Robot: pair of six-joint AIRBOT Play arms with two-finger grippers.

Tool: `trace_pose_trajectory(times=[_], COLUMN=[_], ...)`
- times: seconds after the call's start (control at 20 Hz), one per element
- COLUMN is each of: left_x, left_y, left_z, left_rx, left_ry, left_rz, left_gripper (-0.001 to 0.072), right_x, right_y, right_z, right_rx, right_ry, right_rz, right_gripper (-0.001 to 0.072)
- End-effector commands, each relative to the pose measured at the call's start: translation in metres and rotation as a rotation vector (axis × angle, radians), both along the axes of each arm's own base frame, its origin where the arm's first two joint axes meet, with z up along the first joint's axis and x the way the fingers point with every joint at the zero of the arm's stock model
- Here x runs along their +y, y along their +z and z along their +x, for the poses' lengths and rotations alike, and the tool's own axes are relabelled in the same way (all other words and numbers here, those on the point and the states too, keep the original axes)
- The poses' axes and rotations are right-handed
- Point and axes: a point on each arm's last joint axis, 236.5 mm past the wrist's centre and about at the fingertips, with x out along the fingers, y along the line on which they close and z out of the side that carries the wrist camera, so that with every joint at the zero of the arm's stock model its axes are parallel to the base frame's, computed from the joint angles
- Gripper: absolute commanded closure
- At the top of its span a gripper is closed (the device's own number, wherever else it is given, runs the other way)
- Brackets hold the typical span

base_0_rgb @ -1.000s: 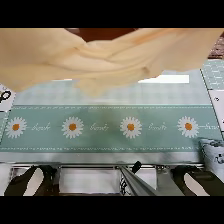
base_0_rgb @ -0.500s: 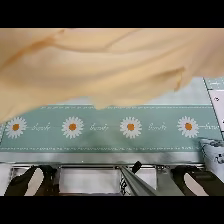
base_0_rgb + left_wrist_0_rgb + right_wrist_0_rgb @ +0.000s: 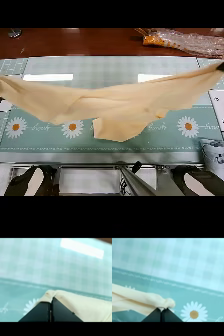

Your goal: Fold the shirts.

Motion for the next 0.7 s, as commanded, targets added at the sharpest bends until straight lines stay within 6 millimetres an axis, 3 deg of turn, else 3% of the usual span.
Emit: trace_pose_trajectory(times=[0.0, 0.2, 0.3, 0.4, 0.5, 0.65], left_x=[0.013, 0.015, 0.015, 0.015, 0.016, 0.014], left_y=[-0.098, -0.187, -0.217, -0.233, -0.229, -0.172], left_z=[0.025, 0.051, 0.072, 0.097, 0.131, 0.182], left_rx=[0.119, 0.312, 0.351, 0.349, 0.291, 0.078], left_ry=[0.033, 0.047, 0.047, 0.092, 0.134, 0.070], left_rz=[-0.074, -0.207, -0.268, -0.364, -0.460, -0.527], left_gripper=[0.0690, 0.0690, 0.0690, 0.0689, 0.0689, 0.0690], right_x=[0.000, 0.009, 0.007, 0.006, 0.003, 0.000], right_y=[-0.081, -0.150, -0.179, -0.202, -0.212, -0.197], right_z=[0.038, 0.094, 0.125, 0.154, 0.179, 0.213], right_rx=[0.149, 0.236, 0.224, 0.187, 0.123, -0.030], right_ry=[0.004, 0.015, 0.000, -0.022, -0.045, -0.077], right_rz=[0.007, 0.048, 0.051, 0.056, 0.059, 0.070], right_gripper=[0.0696, 0.0696, 0.0696, 0.0696, 0.0695, 0.0696])
